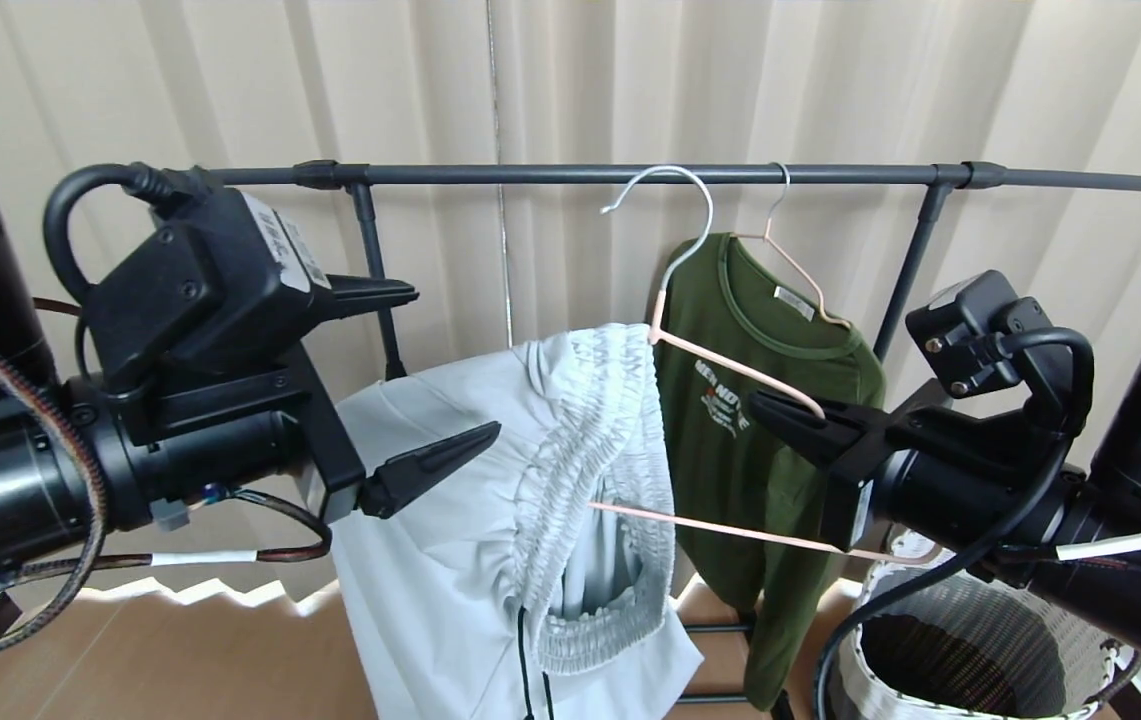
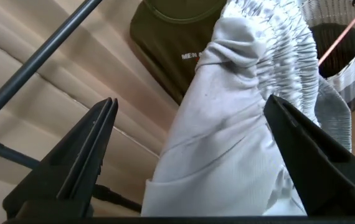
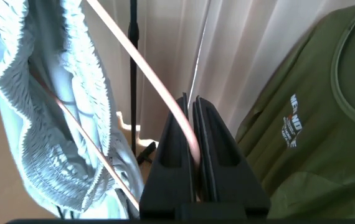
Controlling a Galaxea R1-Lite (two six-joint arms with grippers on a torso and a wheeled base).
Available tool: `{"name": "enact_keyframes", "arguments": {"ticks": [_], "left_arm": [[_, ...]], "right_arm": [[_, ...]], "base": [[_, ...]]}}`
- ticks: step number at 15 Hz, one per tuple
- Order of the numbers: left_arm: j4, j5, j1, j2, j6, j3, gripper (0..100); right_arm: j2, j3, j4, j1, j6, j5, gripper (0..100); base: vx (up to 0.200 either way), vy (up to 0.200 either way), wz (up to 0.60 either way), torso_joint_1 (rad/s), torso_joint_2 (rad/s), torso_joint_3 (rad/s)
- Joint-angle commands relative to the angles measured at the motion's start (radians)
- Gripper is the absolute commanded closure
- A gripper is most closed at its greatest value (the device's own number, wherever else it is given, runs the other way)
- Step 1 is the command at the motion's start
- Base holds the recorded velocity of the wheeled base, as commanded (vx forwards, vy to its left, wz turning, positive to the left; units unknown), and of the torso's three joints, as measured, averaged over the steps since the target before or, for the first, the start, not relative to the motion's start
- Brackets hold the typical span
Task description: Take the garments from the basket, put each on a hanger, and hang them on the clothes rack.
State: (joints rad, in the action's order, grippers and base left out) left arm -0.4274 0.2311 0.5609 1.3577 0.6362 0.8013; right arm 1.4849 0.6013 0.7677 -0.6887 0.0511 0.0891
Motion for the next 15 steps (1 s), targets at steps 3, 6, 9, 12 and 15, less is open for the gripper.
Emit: {"name": "enact_keyframes", "arguments": {"ticks": [3,6,9,12,15], "left_arm": [[-0.001,0.014,0.030,0.173,0.037,0.104,0],[-0.001,0.013,0.025,0.222,0.050,0.131,0],[-0.001,0.013,0.014,0.228,0.051,0.125,0],[-0.001,0.013,0.010,0.230,0.050,0.128,0],[-0.001,0.013,0.011,0.230,0.050,0.128,100]], "right_arm": [[0.012,0.008,0.001,-0.003,0.006,-0.037,100],[0.006,0.008,0.002,-0.009,0.013,-0.039,100],[0.006,-0.003,0.051,-0.009,0.018,-0.054,100],[0.006,-0.009,0.068,-0.009,0.019,-0.071,100],[0.000,-0.011,0.068,-0.017,0.030,-0.081,100]], "base": [[0.000,0.000,0.00,0.000,0.00,0.000],[0.000,0.000,0.00,0.000,0.00,0.000],[0.000,0.000,0.00,0.000,0.00,0.000],[0.000,0.000,0.00,0.000,0.00,0.000],[0.000,0.000,0.00,0.000,0.00,0.000]]}}
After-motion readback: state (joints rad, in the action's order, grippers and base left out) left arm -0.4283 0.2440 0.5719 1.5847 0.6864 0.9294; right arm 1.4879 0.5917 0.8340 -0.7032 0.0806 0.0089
